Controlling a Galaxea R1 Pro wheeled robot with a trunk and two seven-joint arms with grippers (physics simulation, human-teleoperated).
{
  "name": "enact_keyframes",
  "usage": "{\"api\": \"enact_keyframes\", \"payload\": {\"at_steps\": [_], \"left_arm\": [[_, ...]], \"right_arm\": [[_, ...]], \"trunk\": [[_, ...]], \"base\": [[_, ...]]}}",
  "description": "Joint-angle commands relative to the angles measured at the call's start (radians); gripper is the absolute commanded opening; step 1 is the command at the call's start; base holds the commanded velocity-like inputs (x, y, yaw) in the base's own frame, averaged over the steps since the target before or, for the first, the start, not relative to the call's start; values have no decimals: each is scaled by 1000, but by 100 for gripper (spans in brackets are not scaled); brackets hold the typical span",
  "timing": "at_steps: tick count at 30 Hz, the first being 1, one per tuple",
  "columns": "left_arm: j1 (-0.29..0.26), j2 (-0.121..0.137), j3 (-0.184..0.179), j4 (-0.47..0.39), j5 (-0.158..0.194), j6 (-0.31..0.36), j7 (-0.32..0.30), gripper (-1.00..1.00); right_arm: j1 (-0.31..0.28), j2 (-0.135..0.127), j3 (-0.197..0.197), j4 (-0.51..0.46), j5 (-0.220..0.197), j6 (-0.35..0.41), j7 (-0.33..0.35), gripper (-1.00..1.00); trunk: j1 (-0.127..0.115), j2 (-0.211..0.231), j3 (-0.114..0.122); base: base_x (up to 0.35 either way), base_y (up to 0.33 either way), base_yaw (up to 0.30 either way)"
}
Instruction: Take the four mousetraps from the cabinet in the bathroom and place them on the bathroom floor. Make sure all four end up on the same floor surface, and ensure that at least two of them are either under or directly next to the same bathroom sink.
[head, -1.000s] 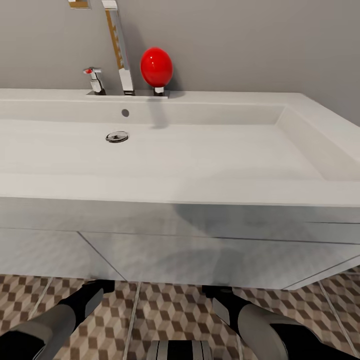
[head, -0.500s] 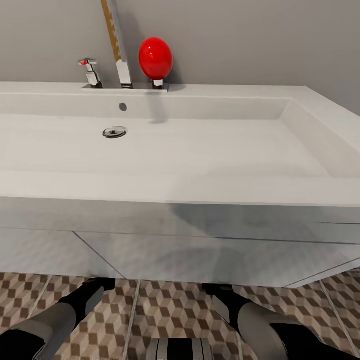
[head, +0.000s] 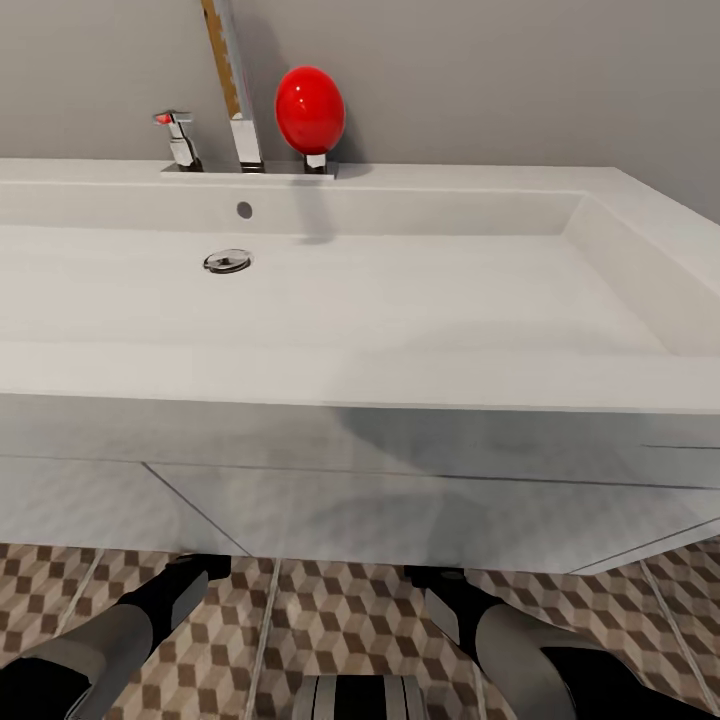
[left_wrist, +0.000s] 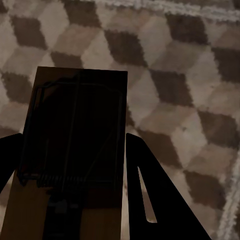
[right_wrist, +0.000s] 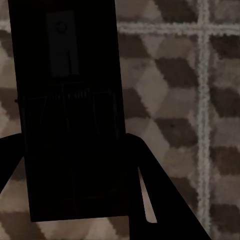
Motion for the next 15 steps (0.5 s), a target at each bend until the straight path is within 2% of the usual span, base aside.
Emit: {"api": "enact_keyframes", "payload": {"at_steps": [1,4,8,15], "left_arm": [[-8,1,-8,-4,5,9,6,-100],[-8,1,-8,-4,5,9,6,-100],[-8,1,-8,-4,5,9,6,-100],[-8,1,-8,-4,5,9,6,-100]], "right_arm": [[-1,0,-8,-48,5,-5,-3,-100],[-1,0,-8,-48,5,-5,-3,-100],[-1,0,-8,-48,5,-5,-3,-100],[-1,0,-9,-48,5,-5,-3,-100]], "trunk": [[0,0,0],[0,0,0],[1,-1,-16],[1,-1,-16]], "base": [[0,0,0],[0,0,0],[0,0,0],[0,0,0]]}}
